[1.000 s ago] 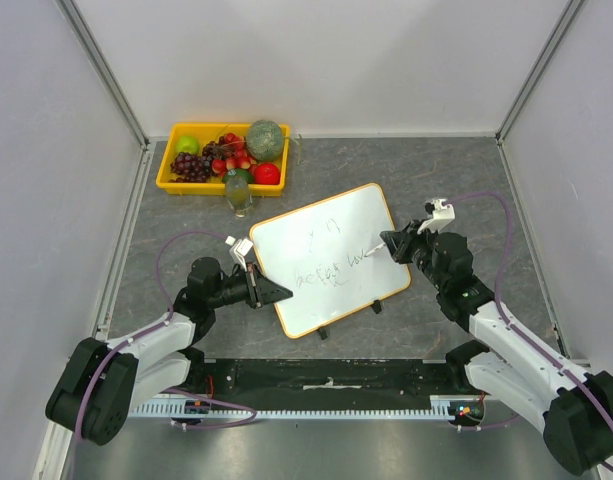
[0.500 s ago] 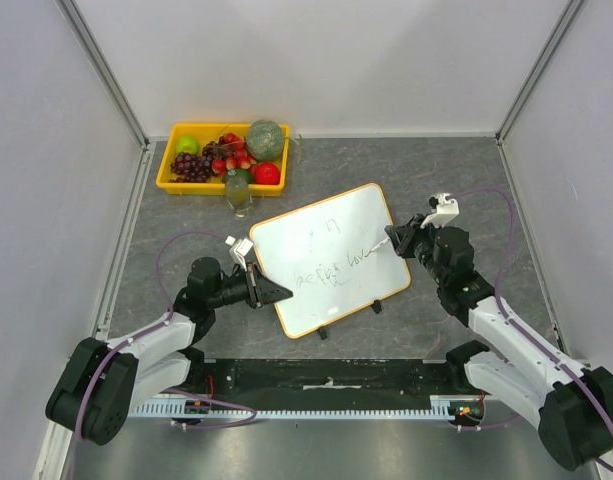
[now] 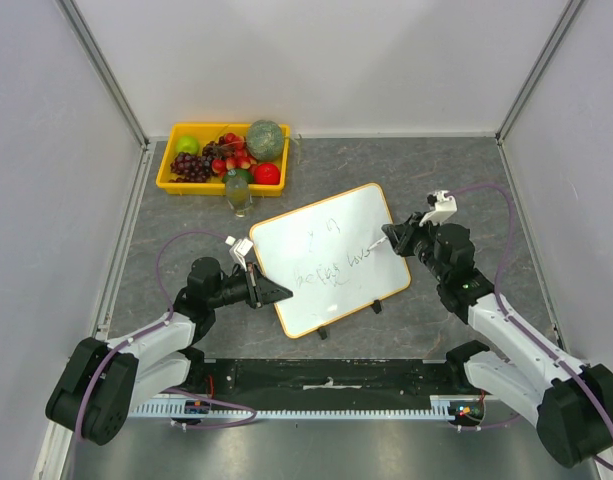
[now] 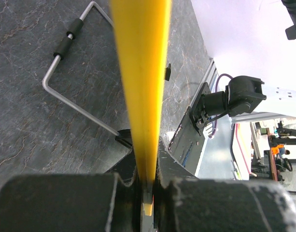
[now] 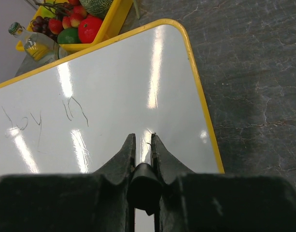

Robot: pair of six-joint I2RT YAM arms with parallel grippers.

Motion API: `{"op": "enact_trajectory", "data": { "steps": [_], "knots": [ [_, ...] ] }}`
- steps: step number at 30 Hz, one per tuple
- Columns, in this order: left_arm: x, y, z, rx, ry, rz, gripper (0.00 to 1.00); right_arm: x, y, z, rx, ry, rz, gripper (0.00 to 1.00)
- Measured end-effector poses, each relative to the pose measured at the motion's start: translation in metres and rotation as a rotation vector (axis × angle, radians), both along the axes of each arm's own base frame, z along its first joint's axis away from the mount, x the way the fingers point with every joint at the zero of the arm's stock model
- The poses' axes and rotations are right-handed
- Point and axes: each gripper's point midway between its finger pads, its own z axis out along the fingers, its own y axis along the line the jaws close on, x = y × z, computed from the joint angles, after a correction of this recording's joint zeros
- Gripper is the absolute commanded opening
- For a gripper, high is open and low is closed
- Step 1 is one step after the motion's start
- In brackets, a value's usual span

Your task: Write a sentence on the whiteboard

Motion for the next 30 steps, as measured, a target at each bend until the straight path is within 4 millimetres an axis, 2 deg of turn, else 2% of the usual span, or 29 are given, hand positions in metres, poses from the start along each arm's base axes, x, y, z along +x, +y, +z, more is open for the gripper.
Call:
{"op": "enact_trajectory", "data": {
  "steps": [13,30],
  "knots": [
    [0.0,0.0,0.0,0.0,-0.001,-0.001,0.02,-0.008,0.006,-0.002,0.004,0.003,0.052,0.0],
    [0.0,0.0,0.0,0.0,-0.001,0.0,0.02,-0.019,0.001,-0.013,-0.005,0.019,0.051,0.0]
  ]
}}
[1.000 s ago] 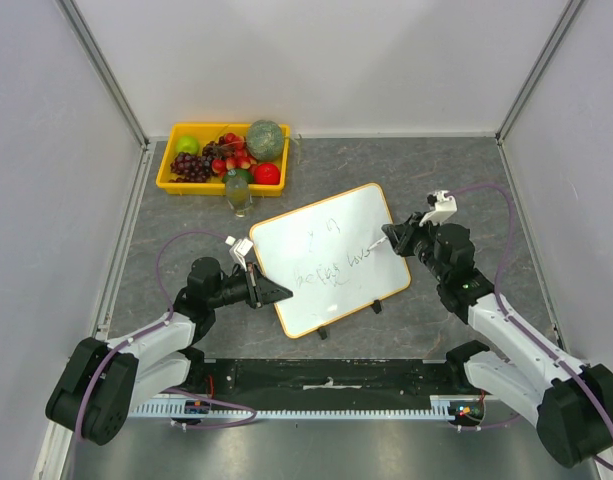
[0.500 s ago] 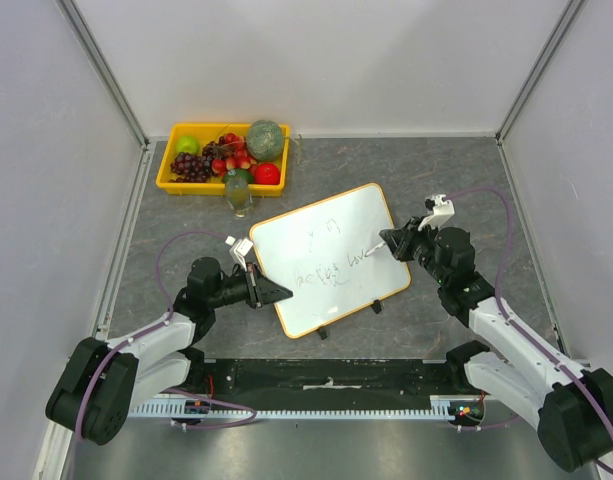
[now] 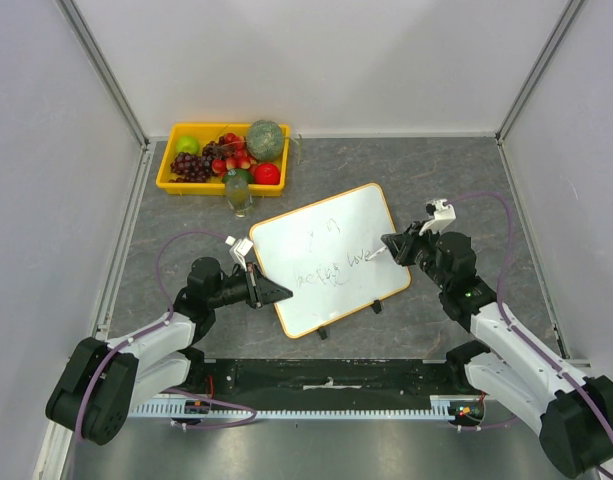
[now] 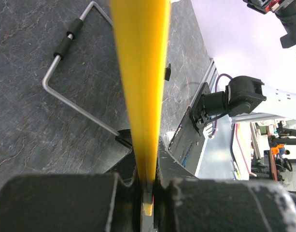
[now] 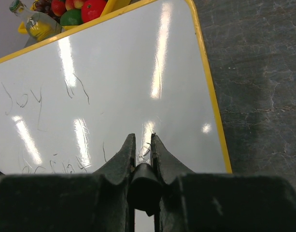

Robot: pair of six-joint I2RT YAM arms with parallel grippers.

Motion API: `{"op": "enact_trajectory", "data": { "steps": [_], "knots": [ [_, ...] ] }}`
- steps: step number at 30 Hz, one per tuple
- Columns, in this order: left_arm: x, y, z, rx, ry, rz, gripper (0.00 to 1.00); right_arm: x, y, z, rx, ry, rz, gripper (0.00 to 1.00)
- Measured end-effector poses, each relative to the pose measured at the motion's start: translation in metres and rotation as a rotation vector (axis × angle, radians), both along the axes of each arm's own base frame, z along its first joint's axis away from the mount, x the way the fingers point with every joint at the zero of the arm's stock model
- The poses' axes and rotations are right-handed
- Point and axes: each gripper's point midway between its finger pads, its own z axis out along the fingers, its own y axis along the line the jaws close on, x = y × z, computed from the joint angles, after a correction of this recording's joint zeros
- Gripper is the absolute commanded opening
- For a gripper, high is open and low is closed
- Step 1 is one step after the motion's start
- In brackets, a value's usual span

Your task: Write a sentence on the whiteboard

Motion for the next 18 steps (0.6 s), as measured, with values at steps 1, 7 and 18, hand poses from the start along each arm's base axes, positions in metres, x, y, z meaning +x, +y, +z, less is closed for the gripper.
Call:
{"op": "enact_trajectory", "data": {
  "steps": [1,7,18],
  "knots": [
    [0.0,0.0,0.0,0.0,0.0,0.0,0.02,0.0,-0.001,0.0,-0.001,0.0,-0.003,0.0],
    [0.0,0.0,0.0,0.0,0.0,0.0,0.02,0.002,-0.006,-0.003,-0.014,0.006,-0.034,0.0],
    [0.0,0.0,0.0,-0.001,-0.001,0.0,0.02,0.006,-0.014,-0.001,-0.028,0.007,-0.084,0.0]
  ]
}}
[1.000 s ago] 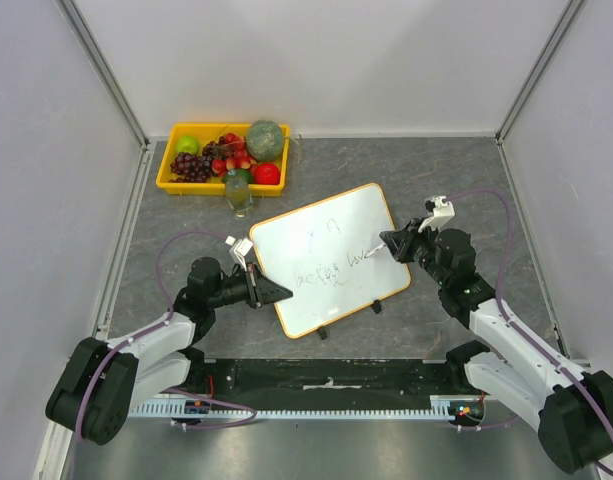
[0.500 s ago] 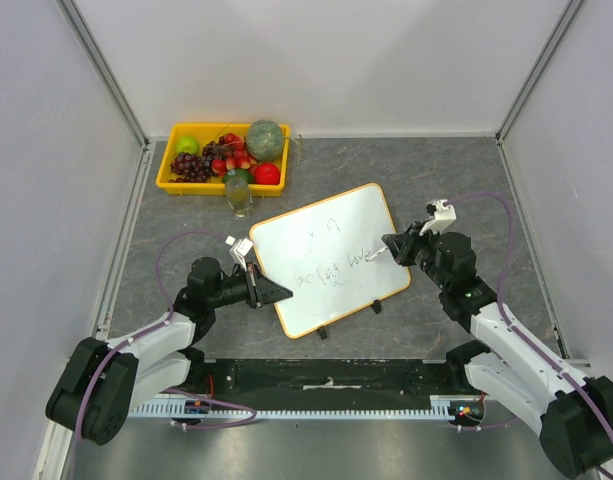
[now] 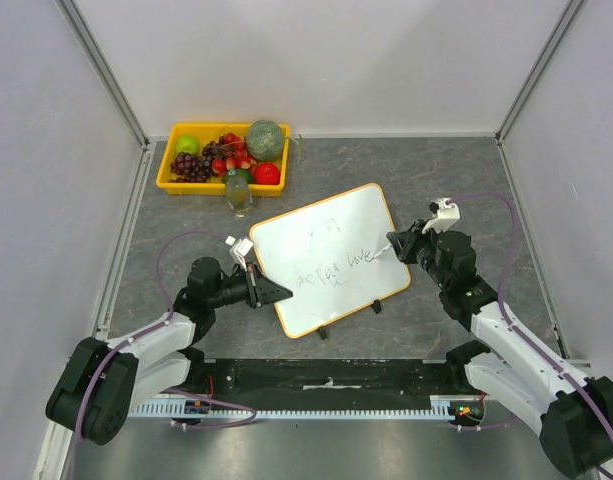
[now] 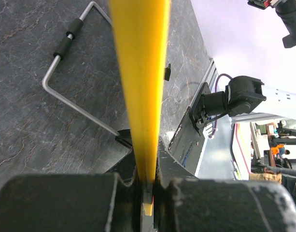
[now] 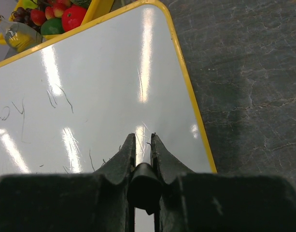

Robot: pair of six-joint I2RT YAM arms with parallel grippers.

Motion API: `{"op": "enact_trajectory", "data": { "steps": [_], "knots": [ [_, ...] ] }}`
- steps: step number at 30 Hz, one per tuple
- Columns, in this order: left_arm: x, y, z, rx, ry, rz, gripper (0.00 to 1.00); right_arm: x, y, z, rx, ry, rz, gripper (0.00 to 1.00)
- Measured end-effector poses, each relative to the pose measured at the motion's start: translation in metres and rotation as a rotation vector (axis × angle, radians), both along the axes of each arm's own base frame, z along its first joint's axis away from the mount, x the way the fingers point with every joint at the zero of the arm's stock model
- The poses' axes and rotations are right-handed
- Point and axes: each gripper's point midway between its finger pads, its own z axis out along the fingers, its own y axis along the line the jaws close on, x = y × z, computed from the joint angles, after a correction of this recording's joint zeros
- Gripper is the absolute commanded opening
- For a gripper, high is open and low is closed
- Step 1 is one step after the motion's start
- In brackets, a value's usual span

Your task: Write a sentence on the whiteboard

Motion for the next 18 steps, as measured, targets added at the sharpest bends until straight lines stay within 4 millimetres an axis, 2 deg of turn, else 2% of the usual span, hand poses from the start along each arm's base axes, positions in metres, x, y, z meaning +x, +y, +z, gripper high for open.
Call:
{"op": "enact_trajectory", "data": {
  "steps": [8,15,18],
  "knots": [
    [0.0,0.0,0.0,0.0,-0.002,-0.001,0.02,-0.004,0.001,0.005,0.006,-0.006,0.012,0.0],
    [0.0,0.0,0.0,0.0,-0.003,-0.001,0.02,-0.016,0.008,0.032,0.051,-0.08,0.076,0.0],
    [0.0,0.0,0.0,0.0,-0.003,-0.001,0.02,-0.021,0.013,0.036,0.063,-0.09,0.112,0.0]
  ]
}}
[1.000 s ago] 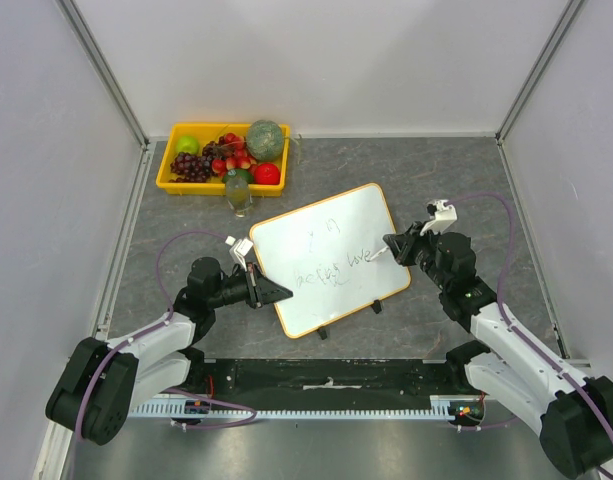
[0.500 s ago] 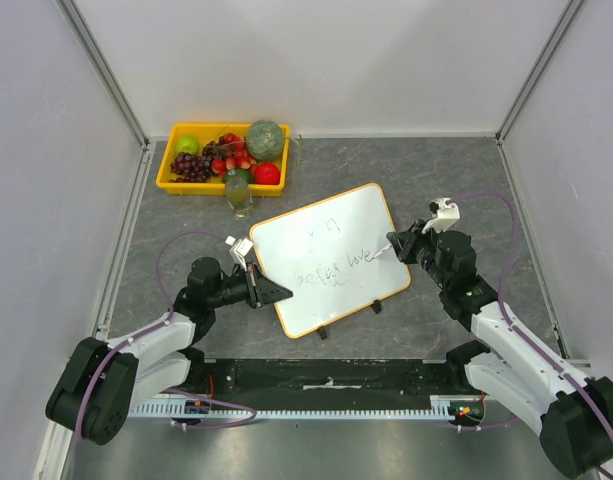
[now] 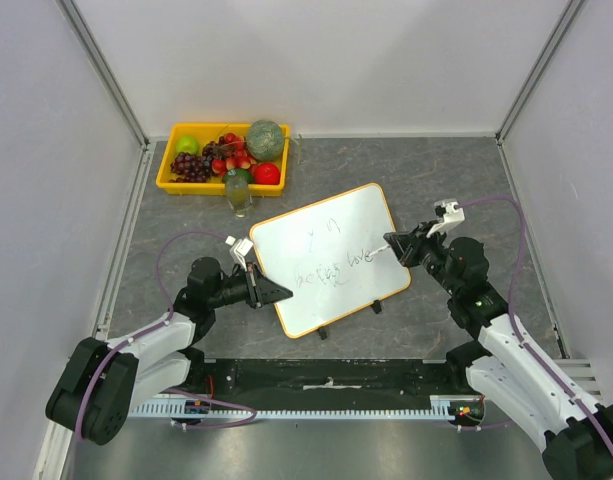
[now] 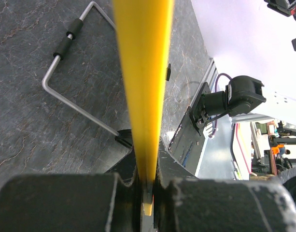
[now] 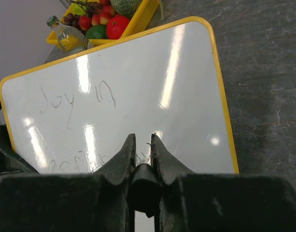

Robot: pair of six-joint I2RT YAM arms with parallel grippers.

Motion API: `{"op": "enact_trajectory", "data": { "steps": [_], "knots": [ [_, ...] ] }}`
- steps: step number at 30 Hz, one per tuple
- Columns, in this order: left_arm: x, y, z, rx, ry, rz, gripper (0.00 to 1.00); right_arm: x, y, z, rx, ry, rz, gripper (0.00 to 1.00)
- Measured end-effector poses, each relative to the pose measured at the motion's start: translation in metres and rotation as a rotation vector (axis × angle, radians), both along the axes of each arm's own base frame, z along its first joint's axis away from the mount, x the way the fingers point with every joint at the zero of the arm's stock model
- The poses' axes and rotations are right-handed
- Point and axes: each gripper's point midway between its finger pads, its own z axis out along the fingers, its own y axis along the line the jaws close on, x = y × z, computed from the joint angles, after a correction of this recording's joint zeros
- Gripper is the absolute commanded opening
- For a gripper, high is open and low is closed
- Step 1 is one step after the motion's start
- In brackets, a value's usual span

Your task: Write a sentence on the whiteboard

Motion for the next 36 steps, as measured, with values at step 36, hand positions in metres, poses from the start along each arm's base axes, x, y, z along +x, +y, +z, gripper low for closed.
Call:
{"op": "enact_trajectory", "data": {
  "steps": [36],
  "knots": [
    [0.0,0.0,0.0,0.0,0.001,-0.001,0.02,-0.049,0.138,0.027,0.047,-0.049,0.357,0.0]
  ]
}}
